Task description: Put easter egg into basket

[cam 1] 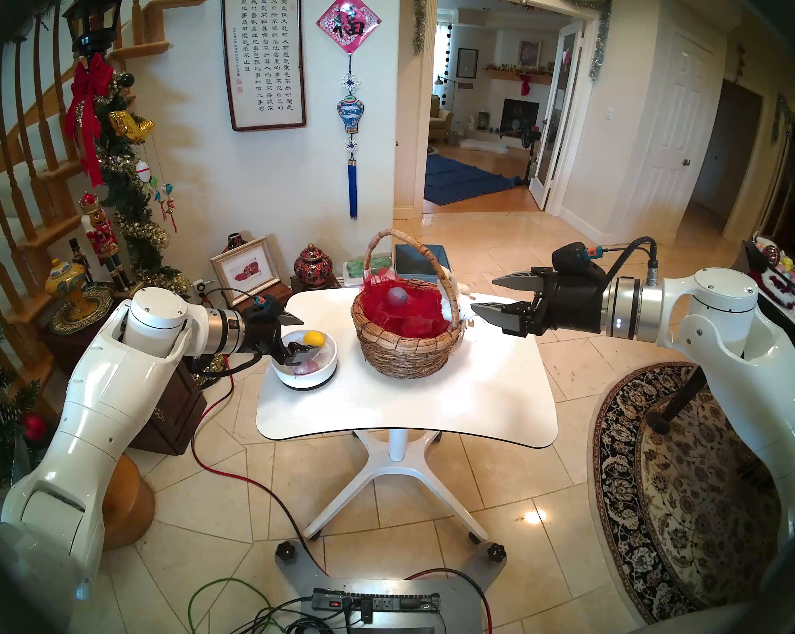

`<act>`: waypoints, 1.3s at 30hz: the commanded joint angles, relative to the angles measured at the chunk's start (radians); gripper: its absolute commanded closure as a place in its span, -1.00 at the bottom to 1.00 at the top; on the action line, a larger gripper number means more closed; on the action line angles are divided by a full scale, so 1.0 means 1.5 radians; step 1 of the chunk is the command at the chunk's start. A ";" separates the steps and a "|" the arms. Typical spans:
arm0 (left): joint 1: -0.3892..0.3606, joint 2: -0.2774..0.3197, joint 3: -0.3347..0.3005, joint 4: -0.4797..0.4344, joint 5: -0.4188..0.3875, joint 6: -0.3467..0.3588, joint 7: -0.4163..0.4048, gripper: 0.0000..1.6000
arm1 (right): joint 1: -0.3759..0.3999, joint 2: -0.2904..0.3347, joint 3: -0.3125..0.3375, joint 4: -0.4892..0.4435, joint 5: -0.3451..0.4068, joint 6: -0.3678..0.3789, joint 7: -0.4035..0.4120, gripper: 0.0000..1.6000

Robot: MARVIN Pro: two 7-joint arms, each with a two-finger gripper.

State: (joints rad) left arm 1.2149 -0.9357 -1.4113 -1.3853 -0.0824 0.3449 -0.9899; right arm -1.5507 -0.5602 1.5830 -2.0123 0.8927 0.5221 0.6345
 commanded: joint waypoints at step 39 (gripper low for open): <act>-0.012 -0.003 0.006 0.005 0.010 -0.004 0.006 -1.00 | 0.003 0.002 0.003 0.000 0.000 -0.003 -0.003 -1.00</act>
State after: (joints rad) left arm 1.2151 -0.9435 -1.4041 -1.3782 -0.0723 0.3365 -0.9798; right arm -1.5507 -0.5579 1.5817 -2.0123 0.8954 0.5201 0.6327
